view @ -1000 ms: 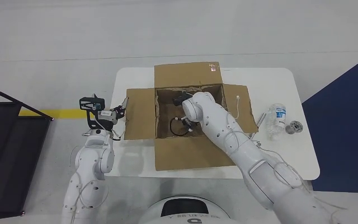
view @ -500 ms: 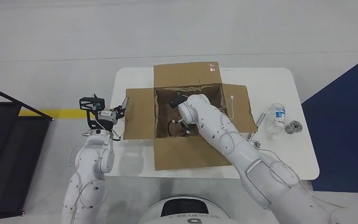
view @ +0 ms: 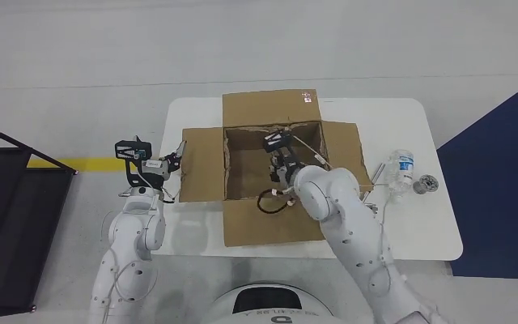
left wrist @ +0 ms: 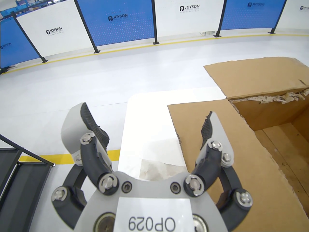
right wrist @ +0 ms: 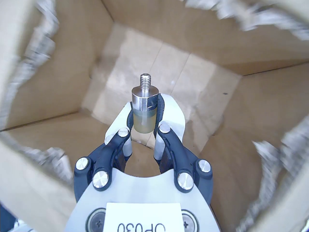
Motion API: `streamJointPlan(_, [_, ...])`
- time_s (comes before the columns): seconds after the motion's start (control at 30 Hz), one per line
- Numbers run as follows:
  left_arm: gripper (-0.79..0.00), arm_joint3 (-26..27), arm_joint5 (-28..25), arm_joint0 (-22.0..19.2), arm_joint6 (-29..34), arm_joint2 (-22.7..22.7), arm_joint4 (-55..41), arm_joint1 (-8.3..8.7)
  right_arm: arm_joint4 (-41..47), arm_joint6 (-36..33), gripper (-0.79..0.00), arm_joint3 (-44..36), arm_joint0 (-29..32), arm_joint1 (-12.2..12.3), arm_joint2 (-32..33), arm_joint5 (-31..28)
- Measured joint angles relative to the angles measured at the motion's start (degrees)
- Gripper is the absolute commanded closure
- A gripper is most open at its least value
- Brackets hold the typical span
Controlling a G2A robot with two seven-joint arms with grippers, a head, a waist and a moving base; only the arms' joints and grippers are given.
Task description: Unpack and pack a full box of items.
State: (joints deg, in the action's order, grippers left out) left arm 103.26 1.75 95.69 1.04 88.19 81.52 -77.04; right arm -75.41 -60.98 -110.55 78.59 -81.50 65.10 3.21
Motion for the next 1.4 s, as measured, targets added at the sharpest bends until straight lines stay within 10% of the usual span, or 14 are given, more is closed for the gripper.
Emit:
streamJointPlan(0.17, [-0.785, 0.0, 0.0, 0.0, 0.0, 0.0, 0.0, 0.0, 9.2, 16.5, 0.0, -17.7, 16.3, 1.5, 10.8, -5.8])
streamJointPlan(0.37, [-0.785, 0.0, 0.0, 0.0, 0.0, 0.0, 0.0, 0.0, 22.6, 29.9, 0.0, -20.0, 28.5, 2.2, 22.7, -10.5])
streamJointPlan(0.7, [-0.785, 0.0, 0.0, 0.0, 0.0, 0.0, 0.0, 0.0, 23.8, 29.5, 0.0, -19.5, 28.4, 2.2, 22.8, -11.1])
streamJointPlan(1.07, [-0.785, 0.0, 0.0, 0.0, 0.0, 0.0, 0.0, 0.0, 48.2, 27.9, 0.0, -8.6, 41.7, 3.7, 47.6, -22.8])
streamJointPlan(1.4, [-0.785, 0.0, 0.0, 0.0, 0.0, 0.0, 0.0, 0.0, 43.9, 19.6, 0.0, -1.9, 43.5, 4.5, 50.8, -11.0])
